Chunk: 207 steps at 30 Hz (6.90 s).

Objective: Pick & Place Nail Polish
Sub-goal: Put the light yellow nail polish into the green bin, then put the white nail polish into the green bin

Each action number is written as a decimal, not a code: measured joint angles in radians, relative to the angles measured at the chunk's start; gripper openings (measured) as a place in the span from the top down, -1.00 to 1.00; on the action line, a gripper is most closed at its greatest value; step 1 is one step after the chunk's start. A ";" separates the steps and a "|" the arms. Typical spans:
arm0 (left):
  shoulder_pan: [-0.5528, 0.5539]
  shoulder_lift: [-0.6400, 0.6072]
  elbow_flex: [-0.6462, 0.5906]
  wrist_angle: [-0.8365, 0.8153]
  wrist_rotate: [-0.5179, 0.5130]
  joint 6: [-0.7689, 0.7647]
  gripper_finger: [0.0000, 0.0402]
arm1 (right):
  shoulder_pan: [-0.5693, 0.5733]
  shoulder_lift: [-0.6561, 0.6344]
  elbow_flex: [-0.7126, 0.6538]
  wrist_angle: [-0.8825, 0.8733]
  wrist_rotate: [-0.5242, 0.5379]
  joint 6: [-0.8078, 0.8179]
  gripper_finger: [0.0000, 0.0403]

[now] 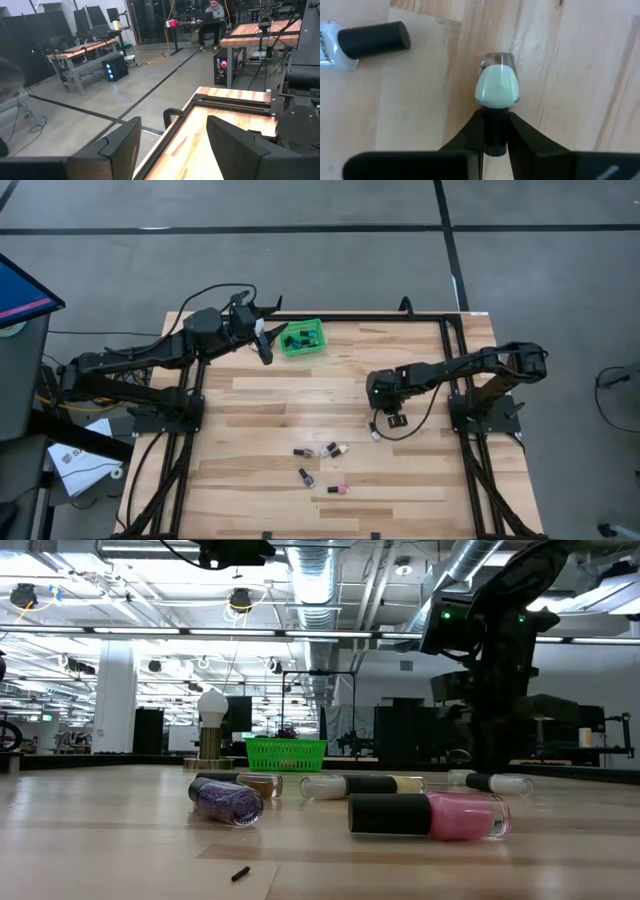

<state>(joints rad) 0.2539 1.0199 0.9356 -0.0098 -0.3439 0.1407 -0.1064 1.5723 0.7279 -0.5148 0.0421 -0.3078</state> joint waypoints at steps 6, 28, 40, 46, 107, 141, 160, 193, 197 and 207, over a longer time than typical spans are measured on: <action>0.000 0.000 0.000 -0.011 0.000 -0.068 -0.10 | -0.047 -0.093 0.054 0.019 -0.010 0.013 0.78; -0.019 -0.130 0.000 -0.024 0.000 -0.131 -0.10 | -0.268 0.382 0.834 0.055 -0.070 -0.119 0.78; -0.019 -0.170 0.000 -0.030 0.000 -0.131 -0.10 | -0.327 0.762 1.336 -0.287 -0.069 -0.132 0.75; -0.019 -0.170 0.000 -0.037 0.000 -0.131 -0.10 | -0.329 0.793 1.387 -0.334 -0.070 -0.156 0.71; -0.031 -0.196 -0.001 -0.123 0.000 -0.128 -0.10 | 0.234 0.058 0.236 -0.247 -0.015 1.166 -0.23; -0.031 -0.196 -0.001 -0.131 0.000 -0.131 -0.10 | 0.212 0.168 0.236 -0.175 -0.052 1.111 0.79; -0.031 -0.196 0.000 -0.132 0.000 -0.131 -0.10 | -0.191 0.089 0.449 0.083 -0.048 0.600 0.79; -0.031 -0.196 0.000 -0.132 -0.050 -0.149 -0.10 | -0.320 0.707 1.276 -0.189 -0.046 0.120 0.79; -0.031 -0.196 0.000 -0.132 -0.050 -0.150 -0.10 | -0.347 0.707 1.276 -0.192 -0.042 0.087 0.78; -0.031 -0.196 0.000 -0.132 -0.055 -0.150 -0.10 | -0.370 0.740 1.275 -0.184 -0.152 0.044 0.75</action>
<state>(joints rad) 0.2226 0.8234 0.9352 -0.1421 -0.3987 -0.0090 -0.4765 2.3119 2.0026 -0.6991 -0.1102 -0.2641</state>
